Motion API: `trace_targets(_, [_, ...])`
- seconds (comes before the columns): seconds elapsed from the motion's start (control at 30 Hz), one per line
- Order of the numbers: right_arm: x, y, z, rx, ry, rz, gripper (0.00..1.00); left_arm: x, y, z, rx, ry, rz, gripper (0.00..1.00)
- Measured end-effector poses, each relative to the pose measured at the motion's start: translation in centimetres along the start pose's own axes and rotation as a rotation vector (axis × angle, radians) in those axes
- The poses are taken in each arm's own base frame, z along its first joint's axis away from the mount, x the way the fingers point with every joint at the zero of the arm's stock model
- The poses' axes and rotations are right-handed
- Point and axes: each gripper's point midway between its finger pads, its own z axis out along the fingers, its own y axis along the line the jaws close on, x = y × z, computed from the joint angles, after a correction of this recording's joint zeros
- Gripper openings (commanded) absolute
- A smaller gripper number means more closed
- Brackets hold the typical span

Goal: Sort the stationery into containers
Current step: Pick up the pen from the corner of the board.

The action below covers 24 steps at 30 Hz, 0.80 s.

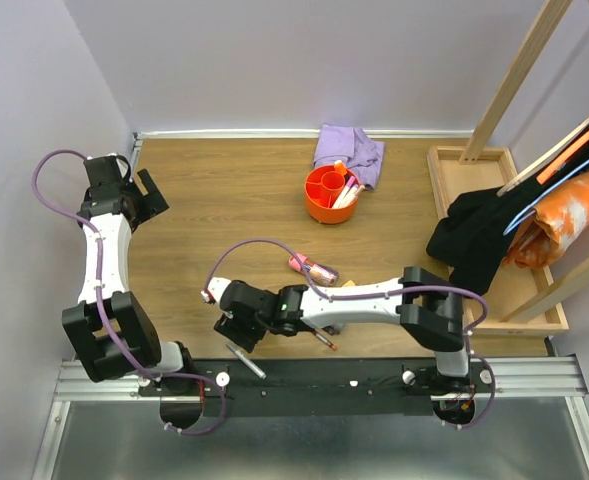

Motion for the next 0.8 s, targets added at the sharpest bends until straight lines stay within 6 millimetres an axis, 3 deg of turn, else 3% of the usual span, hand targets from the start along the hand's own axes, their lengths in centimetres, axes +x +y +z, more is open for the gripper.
trace_targets(0.17, [-1.3,1.0,1.7,0.023,-0.001,0.013,0.70,-0.5,-0.1,0.0,0.007,-0.028,-0.007,0.99])
trace_targets(0.37, [-2.6,2.2,2.3,0.020,-0.006,0.020,0.68,0.1,0.0,0.2,0.005,-0.018,-0.013,0.99])
trace_targets(0.8, [0.7,2.6,3.2,0.024,0.120,0.035,0.61,0.0,0.1,0.3,0.003,-0.020,-0.014,0.99])
